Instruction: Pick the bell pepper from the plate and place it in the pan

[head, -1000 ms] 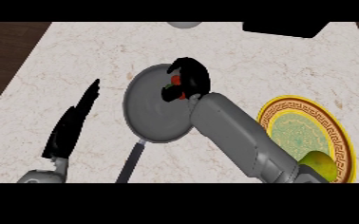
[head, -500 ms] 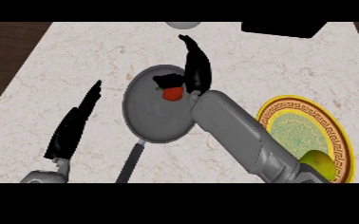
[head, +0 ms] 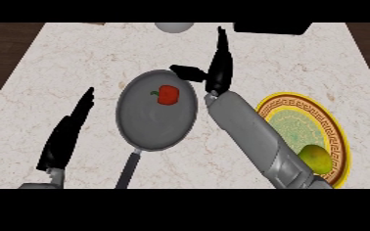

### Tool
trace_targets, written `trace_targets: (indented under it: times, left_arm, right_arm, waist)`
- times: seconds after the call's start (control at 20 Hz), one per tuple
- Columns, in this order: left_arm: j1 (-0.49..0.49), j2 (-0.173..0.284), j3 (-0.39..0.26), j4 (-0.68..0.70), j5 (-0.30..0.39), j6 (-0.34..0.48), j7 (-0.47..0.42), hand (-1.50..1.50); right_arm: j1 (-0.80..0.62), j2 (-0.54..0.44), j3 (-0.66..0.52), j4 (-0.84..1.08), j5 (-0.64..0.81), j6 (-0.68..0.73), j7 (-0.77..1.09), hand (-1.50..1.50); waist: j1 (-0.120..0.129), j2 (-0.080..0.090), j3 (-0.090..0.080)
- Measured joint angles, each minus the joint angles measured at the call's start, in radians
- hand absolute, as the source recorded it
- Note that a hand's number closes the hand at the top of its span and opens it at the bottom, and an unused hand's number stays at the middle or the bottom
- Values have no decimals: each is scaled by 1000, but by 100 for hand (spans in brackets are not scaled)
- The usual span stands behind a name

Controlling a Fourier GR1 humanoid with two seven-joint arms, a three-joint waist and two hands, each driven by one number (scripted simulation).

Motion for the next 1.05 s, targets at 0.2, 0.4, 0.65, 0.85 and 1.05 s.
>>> trace_targets:
  times: [0.2,0.4,0.65,0.85,1.05]
  left_arm:
    - [44,2,16,-27,2,5,2,0]
    - [57,2,35,-38,-5,10,10,0]
    - [88,-2,49,-60,-8,2,3,0]
    - [87,-7,59,-63,-14,-4,10,0]
    - [94,-15,68,-69,-24,-21,3,0]
  right_arm:
    - [125,-29,-51,-59,-26,13,-156,-150]
    - [268,-101,-74,-171,-28,68,-240,-150]
    - [426,-218,-100,-332,-26,148,-261,-150]
    - [567,-327,-123,-494,-35,223,-255,-150]
    - [654,-394,-180,-593,-45,308,-243,-150]
  waist:
    - [-31,-8,0]
    - [-55,-14,-1]
    - [-65,-17,-1]
    - [-71,-18,-2]
    - [-68,-17,-2]
